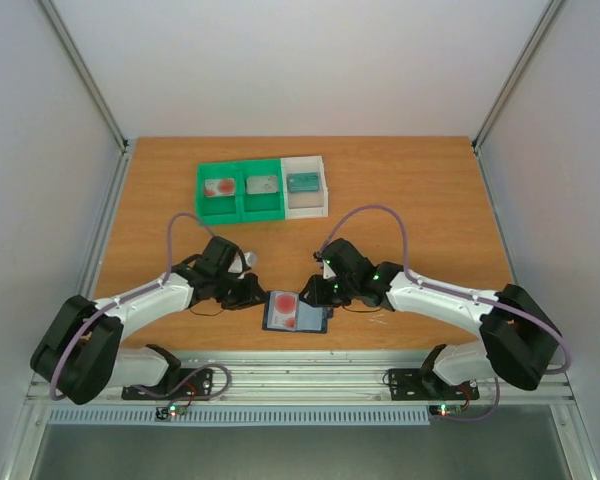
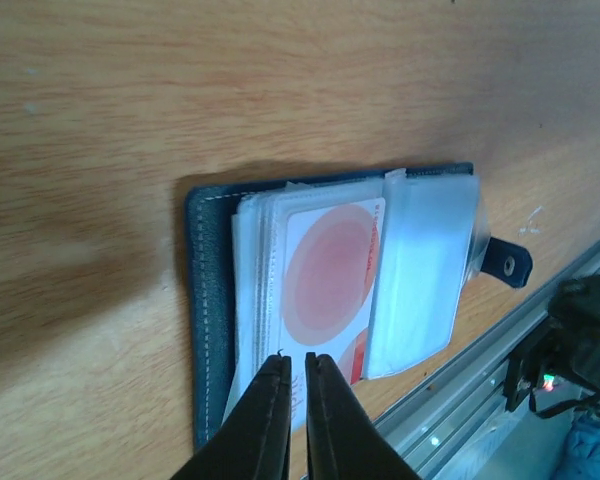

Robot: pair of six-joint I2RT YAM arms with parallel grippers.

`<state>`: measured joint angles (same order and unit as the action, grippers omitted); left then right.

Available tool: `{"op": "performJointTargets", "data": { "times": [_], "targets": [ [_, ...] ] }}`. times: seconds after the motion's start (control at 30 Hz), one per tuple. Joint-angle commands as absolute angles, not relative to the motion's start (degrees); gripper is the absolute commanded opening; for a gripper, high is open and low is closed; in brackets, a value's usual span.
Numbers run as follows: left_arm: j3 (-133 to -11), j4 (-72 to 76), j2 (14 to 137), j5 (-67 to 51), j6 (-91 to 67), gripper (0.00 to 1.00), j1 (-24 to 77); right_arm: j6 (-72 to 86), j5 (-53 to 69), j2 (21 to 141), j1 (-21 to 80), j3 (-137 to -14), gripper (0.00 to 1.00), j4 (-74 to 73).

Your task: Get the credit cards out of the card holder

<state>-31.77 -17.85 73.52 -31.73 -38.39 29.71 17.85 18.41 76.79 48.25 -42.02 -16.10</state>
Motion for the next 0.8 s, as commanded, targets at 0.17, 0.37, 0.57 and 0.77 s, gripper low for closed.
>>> {"op": "performJointTargets", "data": {
  "times": [0.17,0.37,0.57,0.77],
  "targets": [
    [-28.96,-7.72,76.91,-29.01,-42.59,0.06,35.59,15.01,20.15,84.09,48.02,-41.24,0.2,-12.13],
    [-27.52,-4.04,79.95,-28.48,-44.89,0.05,39.12,14.03,16.93,84.73,46.06,-39.04,0.19,-12.61],
    [-26.79,3.25,81.22,-29.06,-50.11,0.06,43.58,13.71,14.44,87.05,43.9,-38.18,0.18,-13.87],
    [-26.66,4.7,79.43,-28.0,-53.78,0.11,44.38,13.14,12.65,85.11,43.77,-38.12,0.17,-15.16]
  ]
}}
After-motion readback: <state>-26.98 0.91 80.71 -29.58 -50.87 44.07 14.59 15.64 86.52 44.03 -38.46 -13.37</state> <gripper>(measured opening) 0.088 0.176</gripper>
